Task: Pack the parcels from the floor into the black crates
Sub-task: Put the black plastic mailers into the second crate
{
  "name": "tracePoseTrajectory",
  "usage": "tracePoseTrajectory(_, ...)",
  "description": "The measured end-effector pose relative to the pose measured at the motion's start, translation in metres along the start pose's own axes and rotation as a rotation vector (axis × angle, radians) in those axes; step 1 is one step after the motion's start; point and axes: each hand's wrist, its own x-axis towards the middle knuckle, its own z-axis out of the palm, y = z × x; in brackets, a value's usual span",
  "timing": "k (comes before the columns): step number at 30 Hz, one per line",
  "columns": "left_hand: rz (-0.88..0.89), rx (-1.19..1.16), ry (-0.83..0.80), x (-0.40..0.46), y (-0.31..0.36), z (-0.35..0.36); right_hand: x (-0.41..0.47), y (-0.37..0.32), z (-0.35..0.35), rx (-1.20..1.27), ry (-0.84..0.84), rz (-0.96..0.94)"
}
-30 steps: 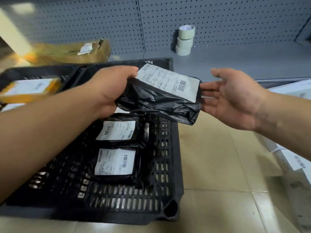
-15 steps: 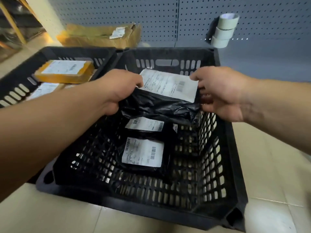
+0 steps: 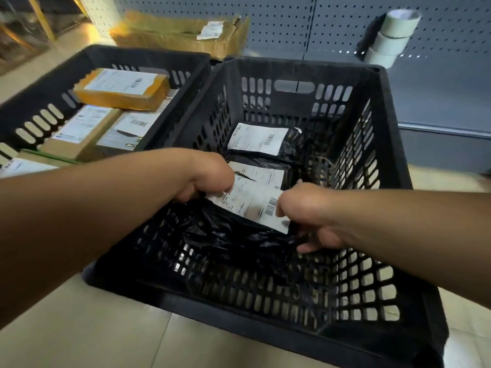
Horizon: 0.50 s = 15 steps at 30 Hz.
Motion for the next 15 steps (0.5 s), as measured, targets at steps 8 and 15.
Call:
tracePoseTrajectory(8,-0.096,-0.005,-0.164,0.013,-0.021,0.035,0.011,0.014,0.018,-0.217,-0.083,0.034)
tracePoseTrajectory(15,-0.102,0.163,-0.238,0.021,-0.022,0.048,0.023,0.004,0.040,-0.325,-0.127,0.054)
